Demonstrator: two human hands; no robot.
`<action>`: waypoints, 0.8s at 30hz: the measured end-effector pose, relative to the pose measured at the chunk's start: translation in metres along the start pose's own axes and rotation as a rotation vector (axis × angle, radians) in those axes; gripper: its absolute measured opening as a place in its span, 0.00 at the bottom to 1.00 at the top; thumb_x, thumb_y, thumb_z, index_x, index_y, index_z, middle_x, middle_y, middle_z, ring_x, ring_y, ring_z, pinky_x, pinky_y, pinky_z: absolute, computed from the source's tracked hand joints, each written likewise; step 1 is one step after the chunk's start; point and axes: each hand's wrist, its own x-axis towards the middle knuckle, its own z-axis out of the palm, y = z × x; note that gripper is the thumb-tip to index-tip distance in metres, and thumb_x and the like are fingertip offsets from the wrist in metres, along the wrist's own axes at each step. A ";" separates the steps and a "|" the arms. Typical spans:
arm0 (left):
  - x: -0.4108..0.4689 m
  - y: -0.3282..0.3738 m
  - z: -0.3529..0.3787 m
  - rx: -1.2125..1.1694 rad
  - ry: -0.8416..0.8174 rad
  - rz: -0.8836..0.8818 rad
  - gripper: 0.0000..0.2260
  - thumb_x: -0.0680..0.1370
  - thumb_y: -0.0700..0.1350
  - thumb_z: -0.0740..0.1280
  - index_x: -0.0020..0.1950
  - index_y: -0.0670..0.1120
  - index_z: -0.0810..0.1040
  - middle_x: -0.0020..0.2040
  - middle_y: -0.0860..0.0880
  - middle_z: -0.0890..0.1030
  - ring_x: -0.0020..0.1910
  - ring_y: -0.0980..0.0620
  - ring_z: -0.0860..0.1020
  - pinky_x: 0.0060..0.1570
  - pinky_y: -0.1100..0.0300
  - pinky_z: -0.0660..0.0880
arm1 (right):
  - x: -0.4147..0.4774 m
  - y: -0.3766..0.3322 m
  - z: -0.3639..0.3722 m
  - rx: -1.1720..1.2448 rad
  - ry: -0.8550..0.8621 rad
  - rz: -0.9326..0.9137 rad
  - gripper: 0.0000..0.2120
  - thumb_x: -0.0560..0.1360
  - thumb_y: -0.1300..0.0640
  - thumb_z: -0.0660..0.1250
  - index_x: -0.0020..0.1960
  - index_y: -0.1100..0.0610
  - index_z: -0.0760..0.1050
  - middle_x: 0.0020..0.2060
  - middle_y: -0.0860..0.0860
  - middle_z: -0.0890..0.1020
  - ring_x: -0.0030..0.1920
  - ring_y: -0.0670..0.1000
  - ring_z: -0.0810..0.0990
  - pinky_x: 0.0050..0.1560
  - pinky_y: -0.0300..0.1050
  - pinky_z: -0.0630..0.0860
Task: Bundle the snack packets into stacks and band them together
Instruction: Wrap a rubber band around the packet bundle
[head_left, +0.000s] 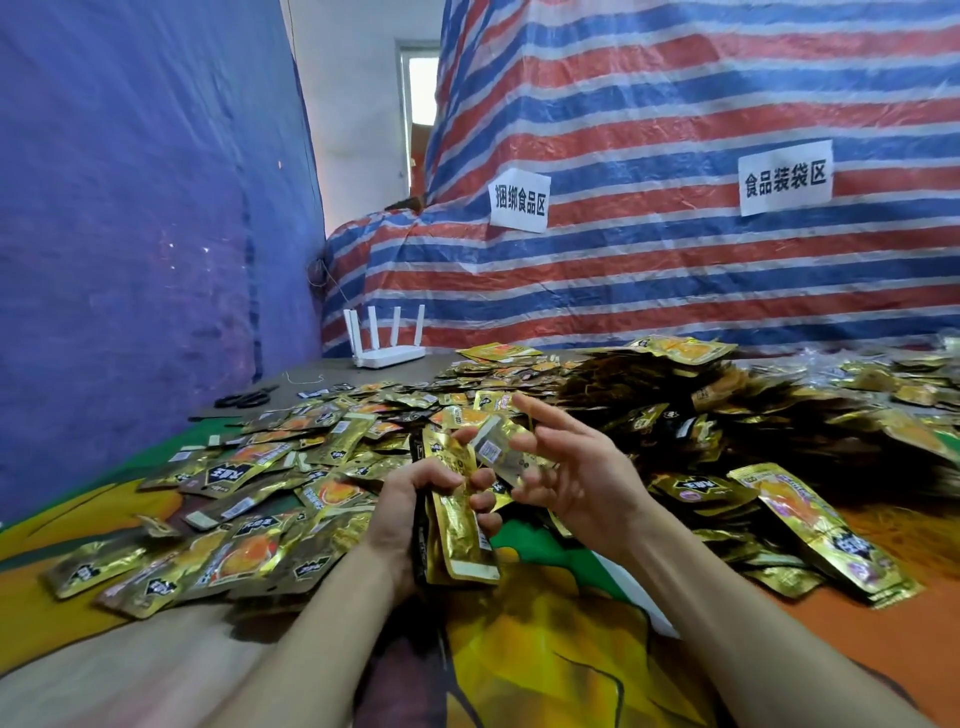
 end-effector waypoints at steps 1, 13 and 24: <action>0.000 0.000 0.000 0.026 0.040 0.008 0.21 0.60 0.35 0.68 0.53 0.45 0.79 0.38 0.46 0.71 0.32 0.50 0.69 0.33 0.59 0.70 | -0.001 0.003 0.002 -0.080 -0.009 0.010 0.20 0.75 0.66 0.67 0.64 0.52 0.80 0.48 0.60 0.86 0.33 0.58 0.85 0.33 0.47 0.82; 0.001 -0.008 0.003 0.398 0.660 0.406 0.16 0.71 0.33 0.67 0.57 0.44 0.78 0.34 0.47 0.73 0.31 0.48 0.74 0.30 0.56 0.73 | -0.008 0.015 0.023 -0.426 -0.007 0.025 0.26 0.69 0.58 0.81 0.65 0.50 0.80 0.51 0.54 0.87 0.53 0.55 0.87 0.43 0.52 0.86; -0.001 -0.001 0.004 0.218 0.721 0.496 0.22 0.73 0.32 0.65 0.64 0.50 0.77 0.33 0.47 0.72 0.28 0.51 0.73 0.29 0.58 0.72 | -0.005 0.020 0.022 -0.643 0.085 -0.049 0.23 0.79 0.65 0.60 0.63 0.44 0.81 0.38 0.53 0.87 0.36 0.44 0.81 0.40 0.35 0.75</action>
